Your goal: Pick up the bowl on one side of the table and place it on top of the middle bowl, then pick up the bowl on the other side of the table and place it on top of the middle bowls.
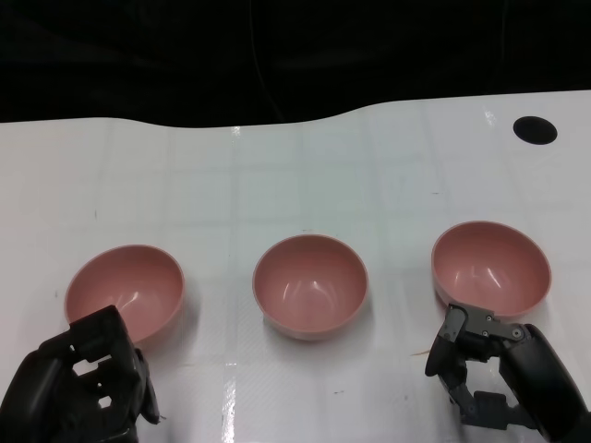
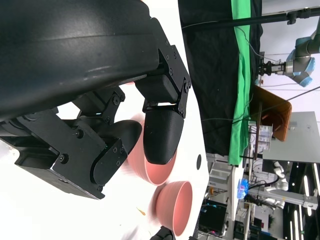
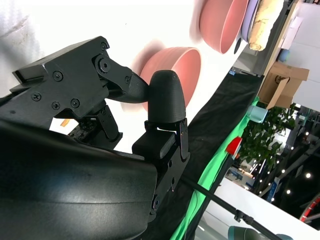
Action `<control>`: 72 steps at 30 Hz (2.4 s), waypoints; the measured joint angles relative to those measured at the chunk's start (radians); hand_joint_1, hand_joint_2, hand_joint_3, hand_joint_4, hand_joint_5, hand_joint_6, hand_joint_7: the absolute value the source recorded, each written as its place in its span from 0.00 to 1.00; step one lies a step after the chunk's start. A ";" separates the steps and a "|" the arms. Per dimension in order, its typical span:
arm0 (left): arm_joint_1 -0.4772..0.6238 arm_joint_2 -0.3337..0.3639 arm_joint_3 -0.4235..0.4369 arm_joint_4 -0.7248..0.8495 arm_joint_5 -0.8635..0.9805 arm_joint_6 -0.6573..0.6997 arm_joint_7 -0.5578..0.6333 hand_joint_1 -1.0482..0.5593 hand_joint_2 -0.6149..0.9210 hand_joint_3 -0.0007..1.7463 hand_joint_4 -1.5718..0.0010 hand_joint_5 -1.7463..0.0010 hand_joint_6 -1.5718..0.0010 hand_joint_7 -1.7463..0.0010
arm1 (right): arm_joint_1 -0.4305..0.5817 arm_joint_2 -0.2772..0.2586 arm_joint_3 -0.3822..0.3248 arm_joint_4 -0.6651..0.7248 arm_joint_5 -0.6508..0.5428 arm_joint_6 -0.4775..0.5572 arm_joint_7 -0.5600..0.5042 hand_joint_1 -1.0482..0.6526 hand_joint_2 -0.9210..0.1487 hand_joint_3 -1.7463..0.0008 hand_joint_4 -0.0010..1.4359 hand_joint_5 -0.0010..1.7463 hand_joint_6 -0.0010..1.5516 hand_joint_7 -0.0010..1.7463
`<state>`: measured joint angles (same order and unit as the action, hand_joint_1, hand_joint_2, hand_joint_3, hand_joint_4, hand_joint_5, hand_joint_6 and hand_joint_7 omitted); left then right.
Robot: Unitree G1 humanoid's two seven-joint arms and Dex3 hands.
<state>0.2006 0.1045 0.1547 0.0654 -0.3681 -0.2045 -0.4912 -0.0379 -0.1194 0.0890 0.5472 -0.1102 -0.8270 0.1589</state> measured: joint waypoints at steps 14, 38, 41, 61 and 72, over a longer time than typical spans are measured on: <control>0.000 0.000 0.000 0.000 0.000 -0.003 0.000 0.65 0.70 0.79 0.43 0.00 0.50 0.02 | -0.050 -0.043 -0.012 0.126 -0.202 -0.326 -0.175 0.30 0.00 0.72 0.60 0.55 0.60 0.27; -0.004 -0.001 0.000 0.024 -0.003 -0.030 -0.024 0.64 0.70 0.79 0.43 0.00 0.50 0.02 | -0.106 -0.131 0.017 0.068 -0.953 0.007 -1.035 0.01 0.00 0.88 0.00 0.00 0.00 0.00; -0.004 -0.002 0.000 0.023 -0.003 -0.030 -0.024 0.64 0.69 0.79 0.43 0.00 0.50 0.02 | -0.100 -0.140 0.057 0.026 -0.967 0.157 -1.045 0.00 0.00 0.88 0.00 0.00 0.00 0.00; 0.001 -0.013 -0.006 -0.006 -0.010 -0.014 -0.013 0.65 0.70 0.79 0.43 0.00 0.50 0.02 | -0.047 -0.250 0.161 -0.257 -0.822 0.577 -0.601 0.05 0.00 0.97 0.33 0.09 0.21 0.04; -0.002 -0.023 -0.012 -0.013 0.001 0.000 0.001 0.65 0.70 0.78 0.43 0.00 0.51 0.01 | -0.127 -0.280 0.207 -0.190 -0.813 0.613 -0.515 0.06 0.00 0.95 0.35 0.06 0.25 0.03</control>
<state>0.1986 0.0815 0.1422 0.0523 -0.3672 -0.2047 -0.4907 -0.1651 -0.3996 0.2957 0.3573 -0.9236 -0.2142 -0.3565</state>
